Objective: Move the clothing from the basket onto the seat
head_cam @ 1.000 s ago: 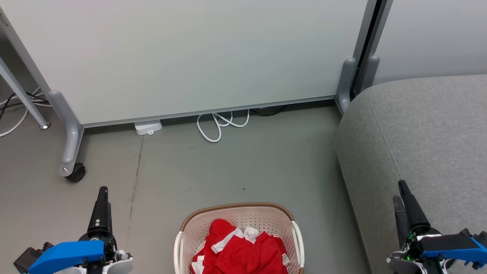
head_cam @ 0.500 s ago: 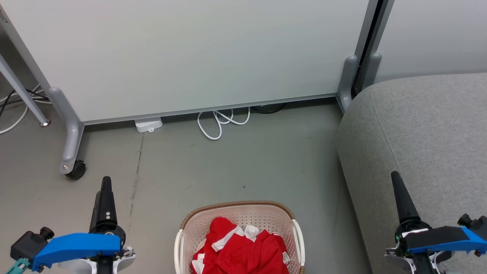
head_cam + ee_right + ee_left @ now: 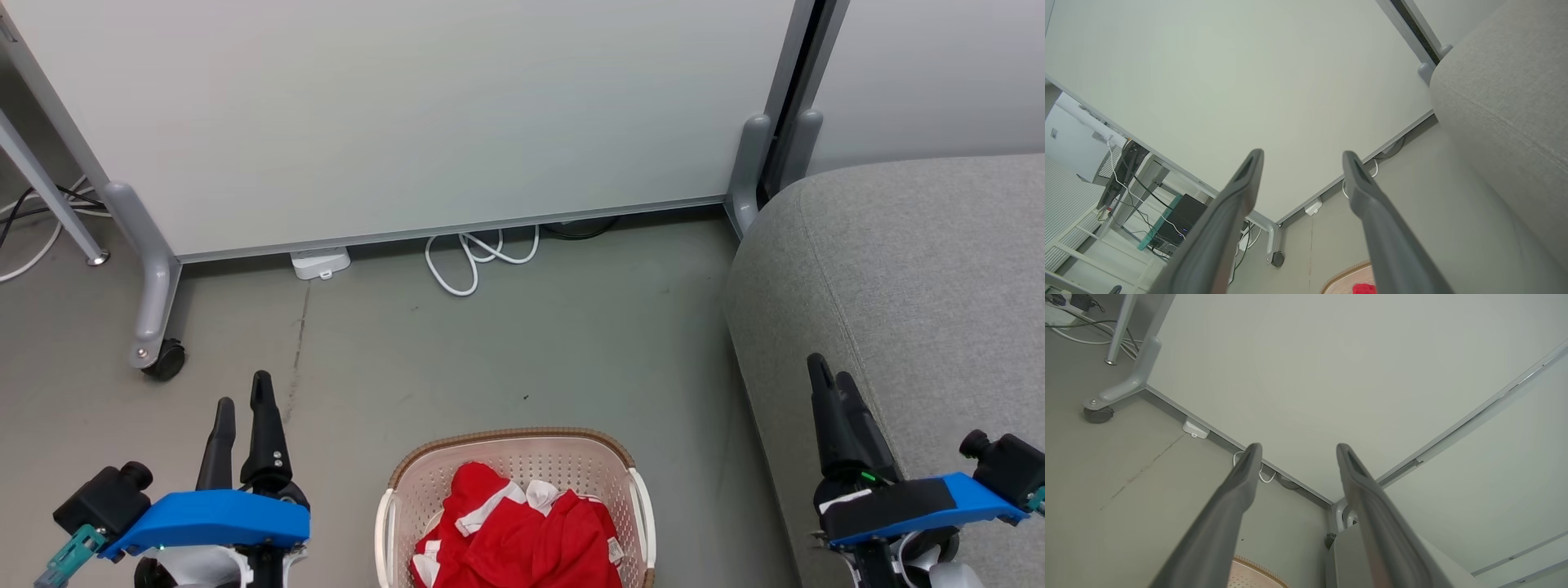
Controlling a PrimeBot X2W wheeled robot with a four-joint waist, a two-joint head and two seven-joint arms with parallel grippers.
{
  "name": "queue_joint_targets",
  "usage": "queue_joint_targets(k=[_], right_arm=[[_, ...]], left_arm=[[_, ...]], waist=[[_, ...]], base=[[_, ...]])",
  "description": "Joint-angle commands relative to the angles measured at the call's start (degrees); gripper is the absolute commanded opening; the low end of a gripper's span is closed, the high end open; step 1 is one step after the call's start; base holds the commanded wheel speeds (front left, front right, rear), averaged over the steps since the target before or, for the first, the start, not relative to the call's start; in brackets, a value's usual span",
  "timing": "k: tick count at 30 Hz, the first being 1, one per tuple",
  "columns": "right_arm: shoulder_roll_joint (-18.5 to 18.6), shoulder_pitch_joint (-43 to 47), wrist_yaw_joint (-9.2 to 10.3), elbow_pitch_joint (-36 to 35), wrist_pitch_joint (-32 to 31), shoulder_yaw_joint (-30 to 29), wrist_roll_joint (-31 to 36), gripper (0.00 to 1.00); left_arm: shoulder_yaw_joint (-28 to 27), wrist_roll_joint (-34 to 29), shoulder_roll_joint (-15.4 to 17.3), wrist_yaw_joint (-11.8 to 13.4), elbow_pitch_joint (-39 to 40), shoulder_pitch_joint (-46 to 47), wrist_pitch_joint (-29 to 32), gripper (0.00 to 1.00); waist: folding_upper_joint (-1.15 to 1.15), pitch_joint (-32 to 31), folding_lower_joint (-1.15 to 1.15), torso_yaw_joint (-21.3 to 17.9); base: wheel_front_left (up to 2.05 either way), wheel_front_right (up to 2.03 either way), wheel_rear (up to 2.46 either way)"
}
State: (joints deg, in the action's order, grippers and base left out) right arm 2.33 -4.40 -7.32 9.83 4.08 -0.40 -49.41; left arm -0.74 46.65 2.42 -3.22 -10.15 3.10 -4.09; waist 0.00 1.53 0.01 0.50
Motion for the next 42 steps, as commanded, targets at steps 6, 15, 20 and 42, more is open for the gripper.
queue_joint_targets(k=[6, 15, 20, 42], right_arm=[[0.41, -1.15, -0.16, -1.37, 1.46, 1.3, 8.44, 1.0], [0.46, -1.17, -0.15, 0.19, 2.99, 1.85, 15.59, 1.0], [0.49, -1.3, -0.16, 0.92, 3.82, 2.07, 19.15, 1.0], [0.61, -1.57, -0.18, 2.06, 6.93, 3.22, 32.25, 1.0]], left_arm=[[1.84, -6.66, 1.02, 1.38, 1.11, 1.44, -1.47, 1.0], [3.82, -12.88, 1.77, 2.81, 1.31, 1.4, -3.02, 1.0], [4.78, -16.09, 2.05, 3.41, 1.35, 1.24, -3.84, 1.0], [7.94, -28.67, 2.76, 4.96, 1.94, 0.95, -6.92, 1.0]], waist=[[0.0, 0.1, 0.0, 0.08], [0.0, 0.17, 0.0, 0.19], [0.0, 0.15, 0.0, 0.25], [0.0, 0.48, 0.0, 0.66]], base=[[0.0, 0.0, 0.0], [0.0, 0.0, 0.0], [0.0, 0.0, 0.0], [0.0, 0.0, 0.0]])
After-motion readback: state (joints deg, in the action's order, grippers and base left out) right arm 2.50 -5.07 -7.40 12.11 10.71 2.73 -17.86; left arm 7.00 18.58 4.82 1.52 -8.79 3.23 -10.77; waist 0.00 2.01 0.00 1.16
